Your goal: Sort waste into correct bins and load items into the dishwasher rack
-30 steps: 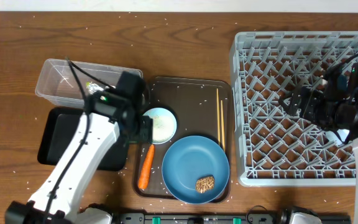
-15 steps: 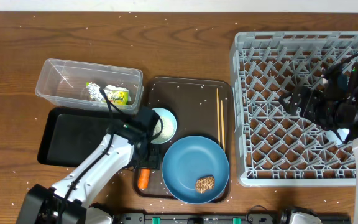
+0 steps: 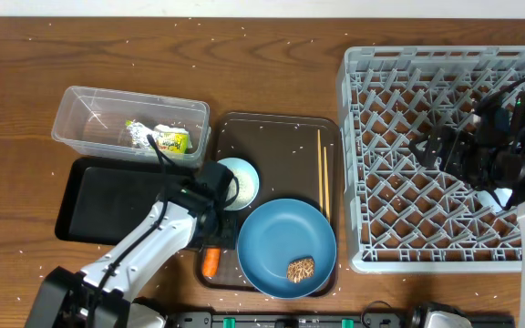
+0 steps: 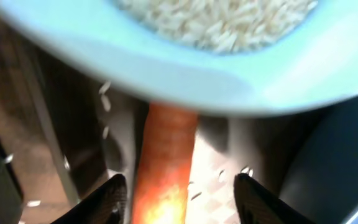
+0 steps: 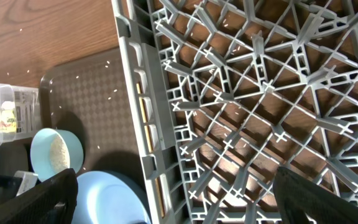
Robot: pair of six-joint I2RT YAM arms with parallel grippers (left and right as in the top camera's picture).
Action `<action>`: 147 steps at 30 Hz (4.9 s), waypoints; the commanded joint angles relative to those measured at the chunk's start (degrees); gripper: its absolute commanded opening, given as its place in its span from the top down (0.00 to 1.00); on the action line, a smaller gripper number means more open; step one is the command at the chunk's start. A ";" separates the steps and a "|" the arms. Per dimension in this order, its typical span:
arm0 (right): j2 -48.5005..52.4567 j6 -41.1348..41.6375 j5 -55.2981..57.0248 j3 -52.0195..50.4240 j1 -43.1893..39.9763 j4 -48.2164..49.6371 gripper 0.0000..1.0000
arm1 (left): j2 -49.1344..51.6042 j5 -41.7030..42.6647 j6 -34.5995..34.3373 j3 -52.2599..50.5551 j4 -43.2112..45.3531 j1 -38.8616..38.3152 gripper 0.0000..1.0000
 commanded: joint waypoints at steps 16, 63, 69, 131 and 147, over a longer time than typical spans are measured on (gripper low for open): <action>0.11 -0.90 -0.17 -0.04 0.79 0.22 0.07 | 4.96 2.54 0.09 -0.48 0.74 -0.09 0.88; 0.11 -1.36 -0.20 -0.04 0.79 0.22 0.06 | -5.35 -19.54 -28.13 7.78 -7.17 30.21 0.58; 0.11 -1.49 -0.17 -0.04 0.79 0.35 0.06 | -10.25 -12.92 -19.47 13.97 -11.98 29.53 0.48; 0.11 -1.49 -0.20 -0.04 0.79 0.46 0.05 | 17.57 -11.30 6.43 14.38 10.73 4.48 0.94; 0.11 -1.49 -0.20 -0.04 0.79 0.50 0.04 | -1.95 -23.21 4.83 31.28 -23.06 5.62 0.94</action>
